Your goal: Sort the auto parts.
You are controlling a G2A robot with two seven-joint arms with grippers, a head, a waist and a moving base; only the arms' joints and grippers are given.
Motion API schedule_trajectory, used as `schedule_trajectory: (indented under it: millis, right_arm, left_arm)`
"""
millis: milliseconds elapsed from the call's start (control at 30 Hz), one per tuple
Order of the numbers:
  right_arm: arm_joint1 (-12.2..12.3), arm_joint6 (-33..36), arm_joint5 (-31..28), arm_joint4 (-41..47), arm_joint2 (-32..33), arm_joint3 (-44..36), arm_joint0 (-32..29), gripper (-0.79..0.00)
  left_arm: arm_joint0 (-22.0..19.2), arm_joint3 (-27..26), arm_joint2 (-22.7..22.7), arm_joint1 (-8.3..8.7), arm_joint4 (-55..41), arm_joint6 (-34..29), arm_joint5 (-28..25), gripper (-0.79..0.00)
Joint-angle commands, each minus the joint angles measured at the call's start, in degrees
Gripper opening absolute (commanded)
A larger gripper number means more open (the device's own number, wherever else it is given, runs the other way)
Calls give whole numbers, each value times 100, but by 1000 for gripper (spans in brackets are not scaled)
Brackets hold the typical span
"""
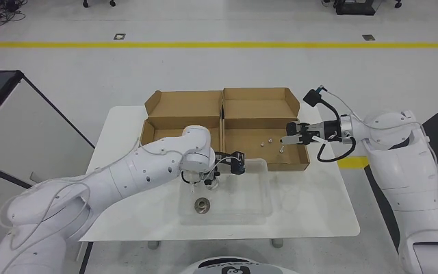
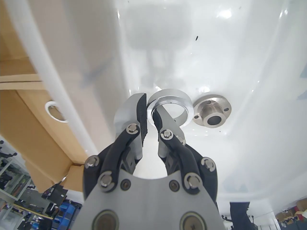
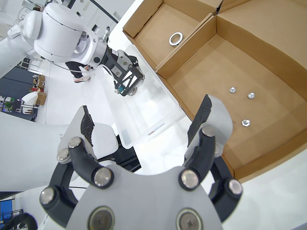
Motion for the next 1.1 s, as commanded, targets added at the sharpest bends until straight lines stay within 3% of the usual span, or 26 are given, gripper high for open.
schedule_trajectory:
  millis: [0, 400, 500, 600, 867, 1067]
  right_arm:
    - [0, 0, 0, 1, 0, 0, 0, 0]
    - [0, 0, 0, 1, 0, 0, 0, 0]
    - [0, 0, 0, 1, 0, 0, 0, 0]
    - [0, 0, 0, 1, 0, 0, 0, 0]
    - [0, 0, 0, 1, 0, 0, 0, 0]
    - [0, 0, 0, 1, 0, 0, 0, 0]
  left_arm:
    - [-221, -174, 0, 37, -238, -4, 4, -785]
    - [-354, -288, 0, 60, -443, 0, 0, -785]
    - [-270, -146, -167, 134, -315, 296, 183, -785]
    - [-158, -210, -582, 340, -615, 733, 149, -785]
    - [533, -756, -1801, 1140, -973, 1168, -215, -785]
    - [1250, -932, -2675, 1514, -1750, 2323, -1109, -785]
